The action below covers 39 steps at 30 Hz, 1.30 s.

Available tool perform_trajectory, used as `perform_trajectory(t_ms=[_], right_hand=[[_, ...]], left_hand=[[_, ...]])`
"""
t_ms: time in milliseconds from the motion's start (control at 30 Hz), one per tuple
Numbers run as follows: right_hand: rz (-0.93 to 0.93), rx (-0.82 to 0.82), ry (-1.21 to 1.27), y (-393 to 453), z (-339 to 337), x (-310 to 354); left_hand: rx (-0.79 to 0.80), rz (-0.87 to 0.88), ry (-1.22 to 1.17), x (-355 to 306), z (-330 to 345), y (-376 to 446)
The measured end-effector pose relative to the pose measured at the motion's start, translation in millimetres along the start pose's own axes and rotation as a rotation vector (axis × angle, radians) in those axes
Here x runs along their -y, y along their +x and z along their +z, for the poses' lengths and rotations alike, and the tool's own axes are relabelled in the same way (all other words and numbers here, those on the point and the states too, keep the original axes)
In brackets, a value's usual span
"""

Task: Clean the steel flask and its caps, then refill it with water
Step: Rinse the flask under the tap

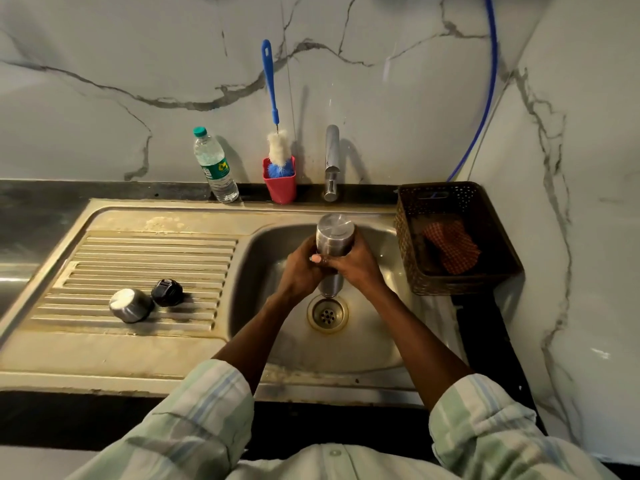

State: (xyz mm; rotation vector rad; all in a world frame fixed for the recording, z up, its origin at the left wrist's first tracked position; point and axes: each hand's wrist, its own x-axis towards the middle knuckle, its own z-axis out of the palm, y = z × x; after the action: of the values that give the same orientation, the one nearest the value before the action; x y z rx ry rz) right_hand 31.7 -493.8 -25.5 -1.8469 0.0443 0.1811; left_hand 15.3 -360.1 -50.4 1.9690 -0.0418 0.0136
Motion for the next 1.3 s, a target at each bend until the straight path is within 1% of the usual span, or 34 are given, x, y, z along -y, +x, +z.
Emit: perform_trajectory(t_ms=[233, 333, 433, 567, 667, 733, 867, 1000, 1100, 1200, 1300], right_hand=[[0.062, -0.013, 0.041, -6.4, -0.5, -18.0], [0.05, -0.031, -0.023, -10.5, -0.3, -21.7], [0.032, -0.077, -0.118, -15.0, -1.0, -24.2], [-0.043, -0.154, -0.152, -19.5, -4.5, -18.3], [-0.119, -0.229, -0.119, -26.9, -4.3, -15.3], [-0.11, -0.248, -0.122, -29.8, -3.8, -17.1], [-0.064, -0.25, -0.225, -33.6, -4.2, -19.4], [-0.094, -0.302, -0.152, -42.2, 0.2, -15.0], [-0.063, -0.308, -0.223, -45.0, 4.6, -12.6], [-0.058, -0.354, -0.145, -47.5, 9.7, -11.7], [-0.02, -0.338, -0.176, -48.6, 18.1, -8.9]], left_hand=[[-0.039, -0.049, 0.01, -0.1, 6.7, -19.5], [0.038, -0.073, 0.048, 0.9, 5.8, -23.0], [0.12, -0.085, 0.184, 3.8, 1.3, -24.1], [0.056, -0.184, 0.291, 12.2, -6.6, -26.3], [0.003, -0.193, 0.315, 12.6, -9.2, -31.8], [-0.009, -0.194, 0.315, 11.5, -8.8, -35.7], [-0.005, -0.189, 0.32, 8.8, -9.2, -40.6], [-0.018, -0.19, 0.329, 6.2, -11.1, -44.2], [-0.009, -0.186, 0.337, 5.9, -13.7, -47.8], [-0.011, -0.18, 0.337, 8.5, -18.6, -49.2], [-0.007, -0.18, 0.341, 11.7, -26.0, -50.7]])
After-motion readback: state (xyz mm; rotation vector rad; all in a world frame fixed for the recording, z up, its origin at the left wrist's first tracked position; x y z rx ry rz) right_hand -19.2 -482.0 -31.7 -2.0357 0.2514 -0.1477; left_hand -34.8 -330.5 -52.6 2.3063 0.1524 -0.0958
